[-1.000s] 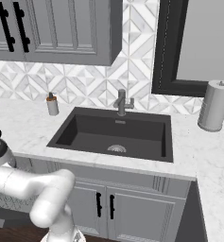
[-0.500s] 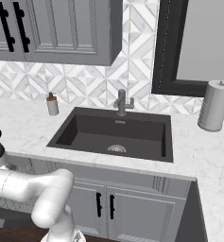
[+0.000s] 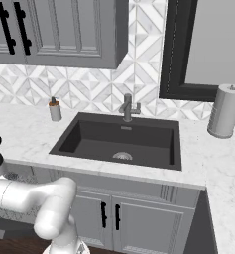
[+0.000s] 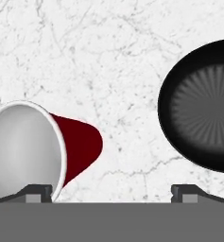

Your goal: Pick up the cup and bowl from the counter, place them in the dishwasher, and close the dishwasher door.

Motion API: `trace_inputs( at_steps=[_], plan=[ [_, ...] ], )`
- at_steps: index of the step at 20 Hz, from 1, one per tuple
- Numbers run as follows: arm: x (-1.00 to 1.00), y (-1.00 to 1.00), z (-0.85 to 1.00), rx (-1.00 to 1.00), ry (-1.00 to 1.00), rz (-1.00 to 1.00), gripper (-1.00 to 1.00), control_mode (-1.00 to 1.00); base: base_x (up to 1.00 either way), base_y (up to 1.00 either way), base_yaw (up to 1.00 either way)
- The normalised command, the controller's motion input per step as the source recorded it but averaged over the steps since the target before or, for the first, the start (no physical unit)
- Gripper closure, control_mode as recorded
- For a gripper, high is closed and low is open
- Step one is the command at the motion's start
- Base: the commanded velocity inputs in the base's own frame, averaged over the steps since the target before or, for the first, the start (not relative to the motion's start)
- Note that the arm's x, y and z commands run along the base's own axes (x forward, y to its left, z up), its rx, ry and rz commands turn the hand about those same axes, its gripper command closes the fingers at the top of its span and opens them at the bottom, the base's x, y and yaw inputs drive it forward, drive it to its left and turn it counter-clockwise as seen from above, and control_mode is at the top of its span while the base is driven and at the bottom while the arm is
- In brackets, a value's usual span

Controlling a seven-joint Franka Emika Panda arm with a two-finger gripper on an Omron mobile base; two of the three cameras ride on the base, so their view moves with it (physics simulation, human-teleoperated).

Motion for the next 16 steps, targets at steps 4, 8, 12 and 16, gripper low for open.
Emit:
trace_inputs(
  at_steps=[4, 8, 12, 16],
  plan=[
    [0.32, 0.19, 0.01, 0.0, 0.0, 0.0, -1.0, -1.0, 0.0, 0.0, 0.0],
    [0.33, 0.24, 0.07, 0.0, 0.0, 0.0, -1.0, -1.0, 0.0, 0.0, 0.0],
    [0.32, 0.29, 0.0, 0.0, 0.0, 0.0, -1.0, -1.0, 0.0, 0.0, 0.0],
    [0.14, 0.13, 0.0, 0.0, 0.0, 0.0, -1.0, -1.0, 0.0, 0.0, 0.0]
  ],
)
